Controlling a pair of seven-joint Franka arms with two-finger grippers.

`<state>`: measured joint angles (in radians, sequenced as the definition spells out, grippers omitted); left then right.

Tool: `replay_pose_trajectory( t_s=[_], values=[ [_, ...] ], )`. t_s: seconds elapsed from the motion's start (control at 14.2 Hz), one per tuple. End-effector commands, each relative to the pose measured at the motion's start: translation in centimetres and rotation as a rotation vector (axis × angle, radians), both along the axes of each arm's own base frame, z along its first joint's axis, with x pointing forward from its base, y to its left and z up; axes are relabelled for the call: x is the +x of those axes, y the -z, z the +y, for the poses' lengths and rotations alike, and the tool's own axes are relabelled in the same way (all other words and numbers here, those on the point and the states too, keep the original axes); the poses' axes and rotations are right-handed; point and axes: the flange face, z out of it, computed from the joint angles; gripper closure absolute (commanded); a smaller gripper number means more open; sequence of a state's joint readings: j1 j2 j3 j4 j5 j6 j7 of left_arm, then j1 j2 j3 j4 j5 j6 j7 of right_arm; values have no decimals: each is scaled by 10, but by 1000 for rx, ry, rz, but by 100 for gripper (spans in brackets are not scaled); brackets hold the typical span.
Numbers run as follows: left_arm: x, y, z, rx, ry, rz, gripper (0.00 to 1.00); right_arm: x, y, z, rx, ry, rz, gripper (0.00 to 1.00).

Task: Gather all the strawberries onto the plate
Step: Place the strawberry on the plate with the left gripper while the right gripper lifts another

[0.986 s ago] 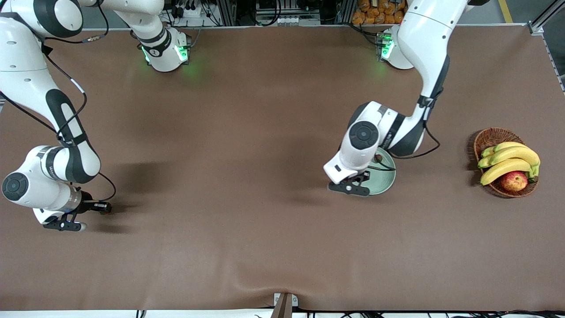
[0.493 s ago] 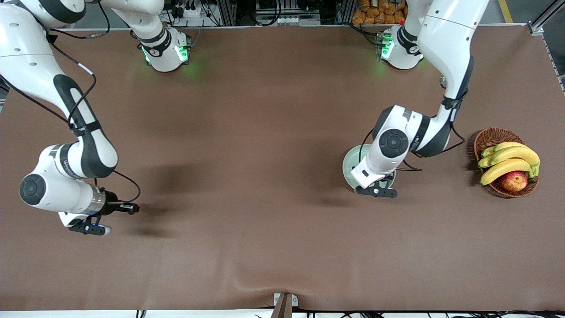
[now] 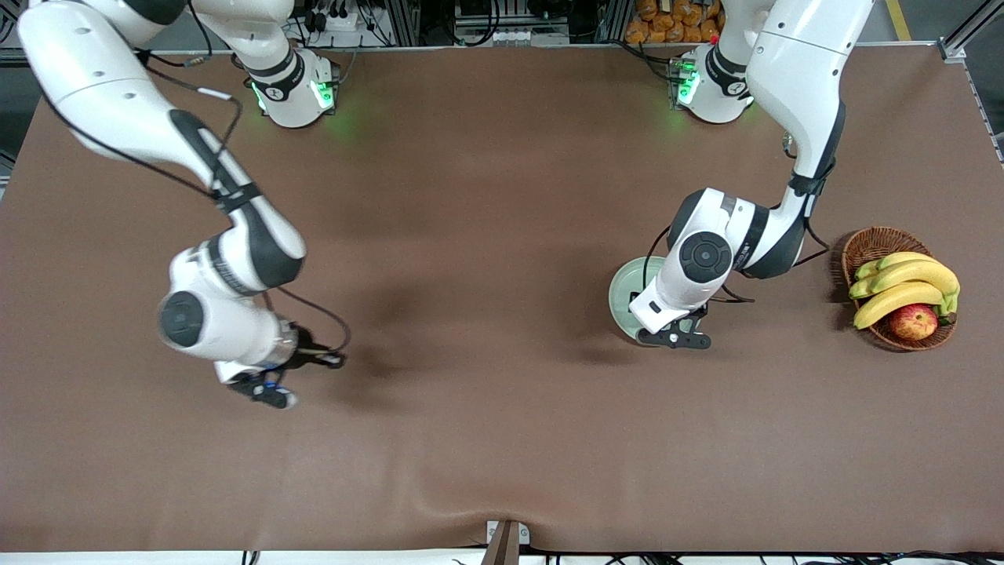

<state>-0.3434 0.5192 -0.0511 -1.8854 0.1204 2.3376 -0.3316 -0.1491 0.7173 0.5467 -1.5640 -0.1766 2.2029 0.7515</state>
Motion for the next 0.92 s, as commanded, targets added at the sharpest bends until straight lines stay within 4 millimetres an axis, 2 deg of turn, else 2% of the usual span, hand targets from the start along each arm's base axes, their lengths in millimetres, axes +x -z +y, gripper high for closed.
replay_pose_trajectory(
  t_s=[0.0,0.21,0.35,0.49,0.63,0.85],
  values=[
    [4,-19,-5,0,4,-37,0,-11,0,60,-5,69,0,100],
    [10,-28,-9,-12,3,-57,0,-33,10,133,52,110,-40,100],
    [15,-38,-13,-23,1,-76,0,-44,31,170,94,139,-75,100],
    [17,-40,-16,-27,3,-83,0,-50,53,202,118,183,-122,100],
    [20,-44,-20,-34,5,-90,0,-54,63,234,127,220,-138,100],
    [22,-49,-28,-57,-2,-96,0,-71,83,271,150,242,-142,100]
  ],
)
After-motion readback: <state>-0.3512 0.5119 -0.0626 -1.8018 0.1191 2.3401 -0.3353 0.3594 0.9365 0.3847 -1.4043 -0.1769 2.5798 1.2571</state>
